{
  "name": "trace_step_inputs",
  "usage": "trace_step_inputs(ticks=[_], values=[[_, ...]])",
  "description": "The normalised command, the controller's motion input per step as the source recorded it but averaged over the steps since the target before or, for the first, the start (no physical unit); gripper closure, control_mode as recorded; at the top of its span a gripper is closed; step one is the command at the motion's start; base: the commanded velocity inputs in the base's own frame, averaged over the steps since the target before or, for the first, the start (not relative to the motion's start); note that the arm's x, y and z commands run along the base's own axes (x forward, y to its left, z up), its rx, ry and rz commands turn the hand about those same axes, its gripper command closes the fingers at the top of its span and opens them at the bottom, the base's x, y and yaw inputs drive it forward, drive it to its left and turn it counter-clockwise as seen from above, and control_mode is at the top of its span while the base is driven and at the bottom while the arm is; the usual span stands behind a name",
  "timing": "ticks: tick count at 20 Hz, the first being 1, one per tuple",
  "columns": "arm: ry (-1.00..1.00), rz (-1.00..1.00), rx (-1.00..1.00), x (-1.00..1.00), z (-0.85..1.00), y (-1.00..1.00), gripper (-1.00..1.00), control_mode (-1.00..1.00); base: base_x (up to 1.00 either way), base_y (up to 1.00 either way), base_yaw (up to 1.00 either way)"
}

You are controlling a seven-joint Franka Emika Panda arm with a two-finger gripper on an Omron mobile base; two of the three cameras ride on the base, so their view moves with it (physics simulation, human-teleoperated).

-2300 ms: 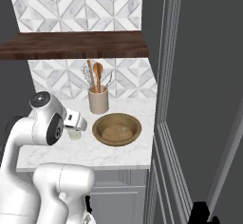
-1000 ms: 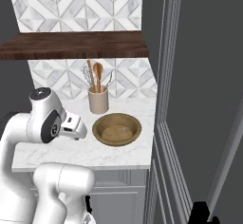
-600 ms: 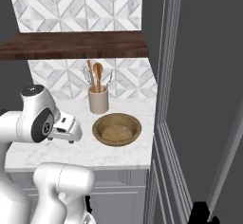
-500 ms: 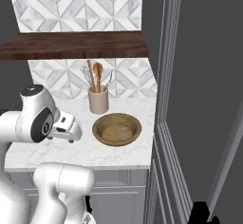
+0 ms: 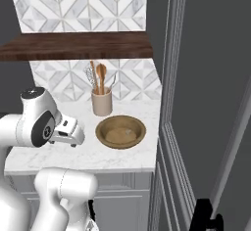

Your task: Grab a lemon wedge from the fridge and one ice cube from the ice bowl, and put them in the glass of lemonade.

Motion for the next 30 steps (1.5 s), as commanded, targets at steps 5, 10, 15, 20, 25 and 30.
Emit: trace_step_inputs(ticks=[5, 10, 15, 20, 25, 30], values=[[0.00, 0.00, 0.00, 0.00, 0.00, 0.00, -1.00, 1.00, -0.91, 0.00, 0.00], [0.00, 0.00, 0.00, 0.00, 0.00, 0.00, -1.00, 1.00, -0.90, 0.02, -0.09], [0.00, 0.00, 0.00, 0.00, 0.00, 0.00, -1.00, 1.00, -0.49, 0.39, -0.40], [0.00, 0.00, 0.00, 0.00, 0.00, 0.00, -1.00, 1.00, -0.38, 0.51, -0.56], [0.00, 0.00, 0.00, 0.00, 0.00, 0.00, -1.00, 1.00, -0.63, 0.04, -0.61], [0.00, 0.00, 0.00, 0.00, 0.00, 0.00, -1.00, 1.00, -0.63, -0.01, -0.56]])
